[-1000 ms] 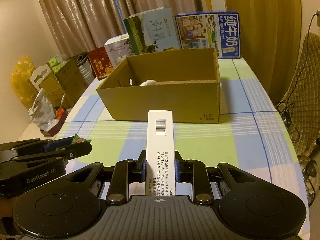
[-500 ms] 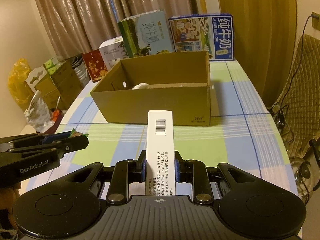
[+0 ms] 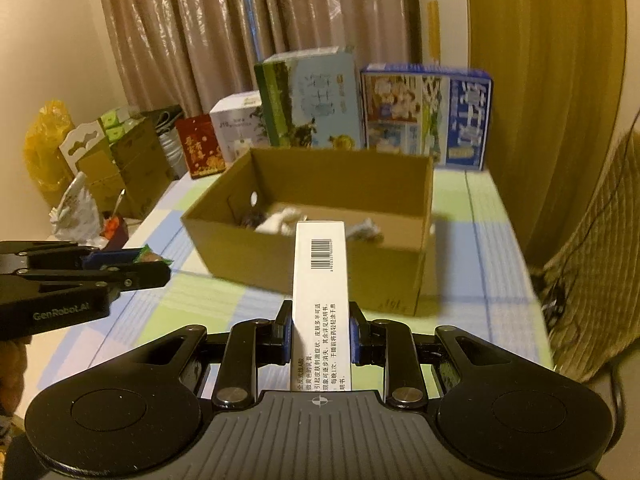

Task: Organize objects
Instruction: 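Carry the candy and medicine box over the cardboard box with both grippers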

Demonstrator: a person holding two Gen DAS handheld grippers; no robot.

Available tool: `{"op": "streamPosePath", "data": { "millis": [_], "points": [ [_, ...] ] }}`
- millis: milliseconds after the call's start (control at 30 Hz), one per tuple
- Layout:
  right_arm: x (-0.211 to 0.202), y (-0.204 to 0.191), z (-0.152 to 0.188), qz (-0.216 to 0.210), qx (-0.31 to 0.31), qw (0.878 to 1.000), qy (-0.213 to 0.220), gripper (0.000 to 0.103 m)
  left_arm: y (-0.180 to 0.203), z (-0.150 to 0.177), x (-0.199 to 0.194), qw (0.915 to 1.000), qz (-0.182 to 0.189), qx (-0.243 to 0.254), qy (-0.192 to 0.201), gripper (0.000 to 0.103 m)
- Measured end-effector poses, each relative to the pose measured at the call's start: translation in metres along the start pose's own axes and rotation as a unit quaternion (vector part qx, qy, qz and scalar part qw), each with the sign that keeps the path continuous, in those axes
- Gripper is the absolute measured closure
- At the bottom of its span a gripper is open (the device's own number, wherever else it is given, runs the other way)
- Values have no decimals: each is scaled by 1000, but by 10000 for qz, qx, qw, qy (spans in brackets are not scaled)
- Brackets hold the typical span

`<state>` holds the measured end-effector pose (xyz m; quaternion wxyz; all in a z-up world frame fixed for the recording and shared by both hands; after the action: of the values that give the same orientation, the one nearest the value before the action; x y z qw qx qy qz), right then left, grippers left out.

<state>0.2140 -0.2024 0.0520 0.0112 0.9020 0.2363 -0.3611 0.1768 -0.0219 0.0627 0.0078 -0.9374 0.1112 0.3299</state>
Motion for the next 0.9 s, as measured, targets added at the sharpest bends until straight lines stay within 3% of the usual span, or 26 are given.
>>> {"op": "streamPosePath", "data": {
  "millis": [267, 500, 667, 900],
  "points": [
    [9, 18, -74, 90, -316, 9992, 214, 80, -18, -46, 18, 9999, 50, 133, 75, 80],
    [32, 27, -143, 106, -429, 9985, 317, 80, -38, -113, 35, 9994, 4, 281, 221, 80],
    [62, 34, -157, 80, -332, 9993, 174, 80, -49, -146, 57, 9994, -33, 292, 195, 80],
    [109, 50, -154, 89, -133, 9996, -238, 80, -57, -145, 106, 9993, -74, 320, -192, 80]
  ]
}}
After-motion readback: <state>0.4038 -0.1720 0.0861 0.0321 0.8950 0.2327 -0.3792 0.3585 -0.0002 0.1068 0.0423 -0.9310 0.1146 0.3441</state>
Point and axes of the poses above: each gripper's, at about its wrist camera, not at the fingertips, and x roughly the way its jaws point, y to its right, z to its underside, the point moved 2 cm from there along x, roughly the way its jaws point, and after that the axes turned 2 degrees about -z, right-handed, at the moved point
